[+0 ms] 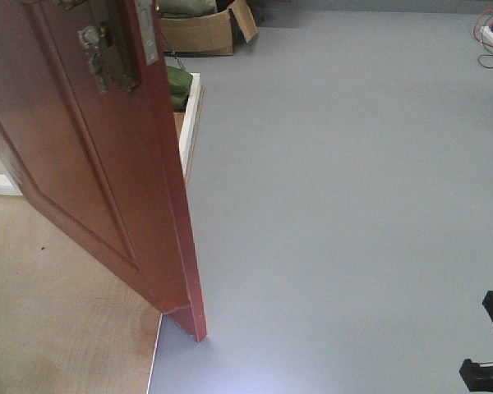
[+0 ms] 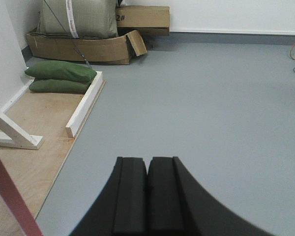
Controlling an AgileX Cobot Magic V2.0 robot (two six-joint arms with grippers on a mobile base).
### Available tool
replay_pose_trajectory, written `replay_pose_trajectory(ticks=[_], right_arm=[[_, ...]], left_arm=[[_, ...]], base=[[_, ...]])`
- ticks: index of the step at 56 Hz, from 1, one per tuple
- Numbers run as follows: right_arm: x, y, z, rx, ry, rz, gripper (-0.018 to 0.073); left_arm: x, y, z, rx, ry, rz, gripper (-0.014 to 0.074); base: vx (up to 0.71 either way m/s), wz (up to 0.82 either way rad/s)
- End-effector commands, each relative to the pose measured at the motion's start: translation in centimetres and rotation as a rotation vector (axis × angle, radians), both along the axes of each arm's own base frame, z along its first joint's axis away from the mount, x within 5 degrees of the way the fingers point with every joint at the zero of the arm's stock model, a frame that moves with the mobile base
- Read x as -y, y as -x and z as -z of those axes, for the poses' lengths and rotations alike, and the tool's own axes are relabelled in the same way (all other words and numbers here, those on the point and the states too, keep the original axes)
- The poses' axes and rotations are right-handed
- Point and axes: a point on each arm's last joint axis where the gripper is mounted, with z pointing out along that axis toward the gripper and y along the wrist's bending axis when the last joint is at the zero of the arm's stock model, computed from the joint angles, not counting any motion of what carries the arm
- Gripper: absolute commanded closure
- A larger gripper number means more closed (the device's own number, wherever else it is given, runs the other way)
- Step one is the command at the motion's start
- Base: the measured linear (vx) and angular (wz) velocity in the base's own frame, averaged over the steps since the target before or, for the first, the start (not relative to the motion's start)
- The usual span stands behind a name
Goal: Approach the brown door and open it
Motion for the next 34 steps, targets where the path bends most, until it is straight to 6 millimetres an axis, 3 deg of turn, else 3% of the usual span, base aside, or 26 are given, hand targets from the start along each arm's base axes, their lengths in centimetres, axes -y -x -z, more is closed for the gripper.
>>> replay_pose_trajectory(ticks=[1,14,34], right_arm=[[0.0,-0.2,-0.5,0.077,0.007,0.002,0.0559],[0.0,-0.2,-0.6,0.078,0.007,0.002,0.0559],[0.0,-0.2,-0.6,0.078,0.007,0.002,0.0559]], left_arm=[[0.7,0.5,-2.0,0.072,-0.003,0.06,0.045],[1.7,0.3,-2.1,0.065,-0.016,0.045,0.045],[1.7,0.4,-2.2,0.067,-0.013,0.049,0.045]], base=[[0.0,0.0],[0.0,0.0],[0.0,0.0]])
